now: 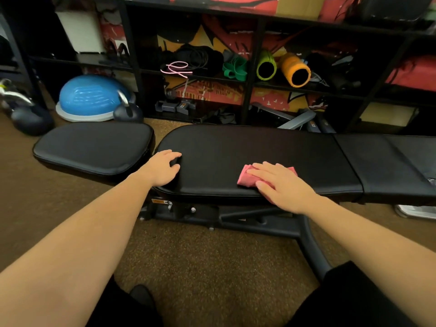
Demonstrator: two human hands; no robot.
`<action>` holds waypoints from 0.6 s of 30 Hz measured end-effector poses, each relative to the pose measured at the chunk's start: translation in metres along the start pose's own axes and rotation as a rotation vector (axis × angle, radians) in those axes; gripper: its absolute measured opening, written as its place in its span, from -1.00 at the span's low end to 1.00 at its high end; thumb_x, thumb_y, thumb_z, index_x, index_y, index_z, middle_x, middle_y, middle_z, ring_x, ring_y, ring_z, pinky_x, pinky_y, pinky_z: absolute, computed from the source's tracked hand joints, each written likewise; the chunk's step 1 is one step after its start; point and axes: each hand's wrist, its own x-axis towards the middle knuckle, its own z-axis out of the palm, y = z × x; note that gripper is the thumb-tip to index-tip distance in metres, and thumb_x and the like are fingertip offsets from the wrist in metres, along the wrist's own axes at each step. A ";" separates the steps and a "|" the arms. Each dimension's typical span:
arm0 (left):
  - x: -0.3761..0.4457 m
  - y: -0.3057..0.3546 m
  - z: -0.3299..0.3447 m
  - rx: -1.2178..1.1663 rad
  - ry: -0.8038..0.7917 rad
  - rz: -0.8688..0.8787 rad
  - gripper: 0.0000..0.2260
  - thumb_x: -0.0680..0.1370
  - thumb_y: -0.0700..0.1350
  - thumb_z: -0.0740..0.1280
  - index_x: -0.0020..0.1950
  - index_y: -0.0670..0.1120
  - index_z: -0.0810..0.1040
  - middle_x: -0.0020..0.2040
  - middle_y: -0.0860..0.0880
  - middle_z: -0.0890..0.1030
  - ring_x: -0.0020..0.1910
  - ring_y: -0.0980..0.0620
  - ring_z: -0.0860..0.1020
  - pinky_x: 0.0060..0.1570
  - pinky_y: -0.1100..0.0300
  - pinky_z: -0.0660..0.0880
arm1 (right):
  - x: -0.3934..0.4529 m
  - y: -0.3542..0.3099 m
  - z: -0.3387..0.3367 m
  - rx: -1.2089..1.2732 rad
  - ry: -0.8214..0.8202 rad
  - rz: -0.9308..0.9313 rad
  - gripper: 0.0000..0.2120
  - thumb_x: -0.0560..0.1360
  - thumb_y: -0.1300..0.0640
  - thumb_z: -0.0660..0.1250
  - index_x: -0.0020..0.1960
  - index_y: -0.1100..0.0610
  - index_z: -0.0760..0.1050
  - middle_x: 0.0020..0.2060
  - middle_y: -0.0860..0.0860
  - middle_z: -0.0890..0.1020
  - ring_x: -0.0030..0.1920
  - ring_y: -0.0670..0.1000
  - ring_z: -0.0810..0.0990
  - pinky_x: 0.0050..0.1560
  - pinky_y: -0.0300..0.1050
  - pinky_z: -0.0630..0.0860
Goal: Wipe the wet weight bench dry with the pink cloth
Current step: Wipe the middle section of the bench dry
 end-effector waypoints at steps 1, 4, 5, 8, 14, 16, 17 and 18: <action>-0.001 -0.001 0.001 -0.012 0.006 -0.002 -0.55 0.69 -0.02 0.18 0.59 0.02 0.25 0.62 -0.06 0.14 0.61 -0.06 0.07 0.57 -0.01 0.06 | 0.001 -0.007 0.006 -0.010 0.023 -0.029 -0.52 0.68 -0.13 0.04 0.59 -0.12 0.23 0.58 -0.15 0.22 0.60 -0.07 0.11 0.57 -0.07 -0.04; -0.003 -0.004 0.000 -0.049 0.024 0.009 -0.58 0.70 -0.07 0.17 0.57 0.03 0.29 0.61 -0.03 0.18 0.60 -0.04 0.12 0.56 0.03 0.08 | 0.005 -0.035 0.022 -0.112 0.070 -0.084 -0.47 0.66 -0.20 0.03 0.60 -0.11 0.16 0.61 -0.13 0.16 0.62 -0.04 0.03 0.60 -0.01 -0.07; -0.004 -0.005 -0.002 -0.081 0.039 0.014 -0.59 0.70 -0.10 0.15 0.56 0.03 0.31 0.60 -0.03 0.22 0.57 -0.03 0.19 0.54 0.05 0.12 | 0.007 -0.044 0.028 -0.133 0.086 -0.095 -0.45 0.66 -0.22 0.04 0.61 -0.10 0.13 0.61 -0.10 0.15 0.62 -0.01 0.02 0.61 0.02 -0.07; -0.008 -0.009 -0.008 -0.196 0.085 -0.009 -0.61 0.69 -0.18 0.11 0.52 0.03 0.38 0.52 -0.04 0.37 0.21 0.00 0.54 0.26 0.14 0.42 | 0.017 -0.067 0.041 -0.181 0.096 -0.114 -0.37 0.63 -0.25 0.10 0.62 -0.06 0.07 0.63 -0.05 0.12 0.63 0.05 -0.01 0.61 0.06 -0.08; -0.012 -0.029 -0.019 -0.325 0.186 -0.077 -0.59 0.67 -0.24 0.08 0.46 0.03 0.46 0.00 -0.04 0.62 -0.28 -0.04 0.56 -0.31 0.18 0.47 | 0.053 -0.112 0.057 -0.199 0.113 -0.181 -0.45 0.69 -0.14 0.06 0.63 -0.01 0.08 0.63 -0.01 0.12 0.63 0.08 0.00 0.61 0.09 0.00; -0.012 -0.036 -0.022 -0.358 0.205 -0.101 -0.60 0.66 -0.24 0.08 0.43 0.02 0.49 -0.17 -0.02 0.57 -0.34 0.04 0.47 -0.35 0.23 0.41 | 0.068 -0.127 0.062 -0.196 0.104 -0.207 -0.46 0.69 -0.13 0.05 0.62 -0.01 0.10 0.62 0.00 0.13 0.63 0.09 0.01 0.60 0.11 0.01; -0.011 -0.039 -0.024 -0.357 0.204 -0.103 -0.61 0.66 -0.24 0.10 0.42 0.02 0.50 -0.14 -0.03 0.58 -0.30 0.06 0.47 -0.32 0.26 0.40 | 0.076 -0.135 0.064 -0.199 0.095 -0.220 -0.46 0.70 -0.12 0.05 0.63 -0.01 0.09 0.63 0.01 0.13 0.63 0.09 0.01 0.61 0.11 0.01; -0.012 -0.042 -0.026 -0.348 0.197 -0.100 -0.62 0.67 -0.22 0.11 0.41 0.02 0.51 -0.05 -0.04 0.60 -0.24 0.07 0.50 -0.27 0.29 0.41 | 0.083 -0.142 0.066 -0.204 0.087 -0.236 -0.46 0.70 -0.12 0.06 0.63 -0.01 0.09 0.63 0.01 0.13 0.63 0.10 0.01 0.60 0.11 0.00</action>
